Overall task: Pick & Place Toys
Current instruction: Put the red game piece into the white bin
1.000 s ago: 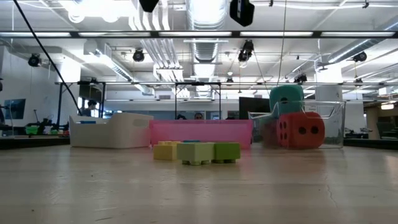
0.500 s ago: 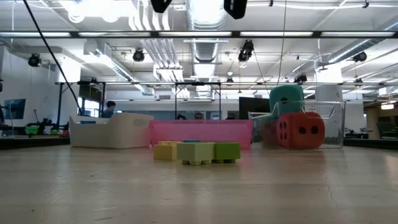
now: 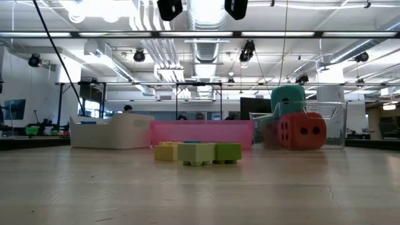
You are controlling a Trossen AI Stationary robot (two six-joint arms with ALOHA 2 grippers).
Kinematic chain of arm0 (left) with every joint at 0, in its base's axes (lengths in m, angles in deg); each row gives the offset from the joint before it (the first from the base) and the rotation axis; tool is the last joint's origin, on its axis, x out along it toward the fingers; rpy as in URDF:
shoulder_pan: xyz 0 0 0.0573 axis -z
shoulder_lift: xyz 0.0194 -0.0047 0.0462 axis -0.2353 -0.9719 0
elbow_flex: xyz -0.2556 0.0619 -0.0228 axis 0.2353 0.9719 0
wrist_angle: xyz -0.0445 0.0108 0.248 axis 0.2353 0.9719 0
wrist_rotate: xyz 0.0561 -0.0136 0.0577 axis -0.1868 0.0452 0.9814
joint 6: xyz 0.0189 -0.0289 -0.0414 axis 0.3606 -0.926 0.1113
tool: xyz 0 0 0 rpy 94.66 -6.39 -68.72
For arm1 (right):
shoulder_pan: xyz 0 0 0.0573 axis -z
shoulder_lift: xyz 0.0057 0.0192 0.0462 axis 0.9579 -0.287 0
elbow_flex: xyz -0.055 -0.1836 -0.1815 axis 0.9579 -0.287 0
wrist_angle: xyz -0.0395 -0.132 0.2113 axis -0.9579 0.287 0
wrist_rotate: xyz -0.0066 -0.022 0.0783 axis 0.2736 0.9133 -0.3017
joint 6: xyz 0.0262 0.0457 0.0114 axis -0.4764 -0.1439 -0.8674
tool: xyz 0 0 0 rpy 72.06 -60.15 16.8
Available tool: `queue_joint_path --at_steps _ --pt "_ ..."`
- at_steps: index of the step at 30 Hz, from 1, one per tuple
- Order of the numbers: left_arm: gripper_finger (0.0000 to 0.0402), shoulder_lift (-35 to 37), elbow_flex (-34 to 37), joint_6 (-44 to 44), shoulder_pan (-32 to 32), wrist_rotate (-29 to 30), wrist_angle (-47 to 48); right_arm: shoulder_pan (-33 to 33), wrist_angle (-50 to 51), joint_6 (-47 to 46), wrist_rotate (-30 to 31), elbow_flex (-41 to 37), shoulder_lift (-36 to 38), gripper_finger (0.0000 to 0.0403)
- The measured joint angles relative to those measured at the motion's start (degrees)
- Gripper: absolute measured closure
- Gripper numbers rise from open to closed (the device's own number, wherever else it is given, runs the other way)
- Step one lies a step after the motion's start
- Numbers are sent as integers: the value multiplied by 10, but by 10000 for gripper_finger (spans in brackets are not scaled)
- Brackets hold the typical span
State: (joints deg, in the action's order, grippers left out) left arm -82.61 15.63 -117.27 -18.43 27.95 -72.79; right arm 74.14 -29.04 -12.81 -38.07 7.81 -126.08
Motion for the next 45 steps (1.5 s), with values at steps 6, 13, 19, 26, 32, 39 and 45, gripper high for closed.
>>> queue_joint_path --at_steps 6,13,19,26,32,39,45 --pt "160 1 0 -15 0 -8 -5 -1 0 5 0 0 0 395" --pt "223 7 0 -18 -2 5 -10 -2 1 6 -1 1 1 395" --pt "211 8 -5 -18 -2 7 -8 -5 0 0 -1 1 2 395" --pt "132 11 -7 -14 0 7 -21 -7 9 -1 -2 -1 -1 395" --pt "116 10 -9 -14 0 -3 -17 -7 5 -1 0 0 -1 395" --pt "116 10 -8 -13 0 -14 -15 -7 3 -2 0 0 -1 395" --pt "120 10 -8 -12 0 -15 -15 -7 2 -2 0 0 -1 395"
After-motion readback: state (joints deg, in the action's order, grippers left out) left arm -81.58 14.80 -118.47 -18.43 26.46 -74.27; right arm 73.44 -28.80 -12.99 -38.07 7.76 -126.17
